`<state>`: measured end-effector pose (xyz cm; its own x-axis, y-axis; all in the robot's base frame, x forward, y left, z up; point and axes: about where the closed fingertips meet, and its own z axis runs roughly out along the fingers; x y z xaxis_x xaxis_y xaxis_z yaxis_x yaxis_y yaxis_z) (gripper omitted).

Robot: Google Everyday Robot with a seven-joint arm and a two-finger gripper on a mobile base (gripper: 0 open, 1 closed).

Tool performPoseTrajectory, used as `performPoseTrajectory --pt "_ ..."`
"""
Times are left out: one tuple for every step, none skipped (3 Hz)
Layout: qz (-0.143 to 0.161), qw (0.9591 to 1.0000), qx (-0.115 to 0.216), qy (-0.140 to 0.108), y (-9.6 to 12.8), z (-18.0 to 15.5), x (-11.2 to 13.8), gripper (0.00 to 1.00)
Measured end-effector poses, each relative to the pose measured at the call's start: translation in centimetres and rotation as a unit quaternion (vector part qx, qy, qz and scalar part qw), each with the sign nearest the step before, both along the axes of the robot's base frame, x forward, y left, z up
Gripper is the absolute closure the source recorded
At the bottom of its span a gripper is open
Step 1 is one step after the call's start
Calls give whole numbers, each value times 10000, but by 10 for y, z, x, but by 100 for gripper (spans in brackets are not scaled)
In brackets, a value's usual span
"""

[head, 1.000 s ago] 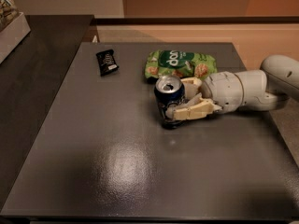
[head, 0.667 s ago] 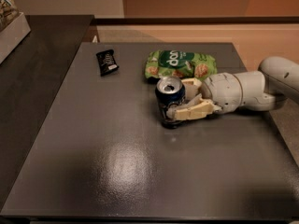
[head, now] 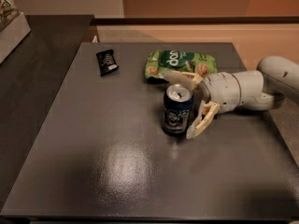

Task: Place pepsi can upright

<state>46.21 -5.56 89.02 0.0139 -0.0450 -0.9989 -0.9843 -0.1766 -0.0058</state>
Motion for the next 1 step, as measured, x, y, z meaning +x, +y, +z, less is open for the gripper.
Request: performPoseTrajectory --pt "0 10000 0 0 0 0 0 0"
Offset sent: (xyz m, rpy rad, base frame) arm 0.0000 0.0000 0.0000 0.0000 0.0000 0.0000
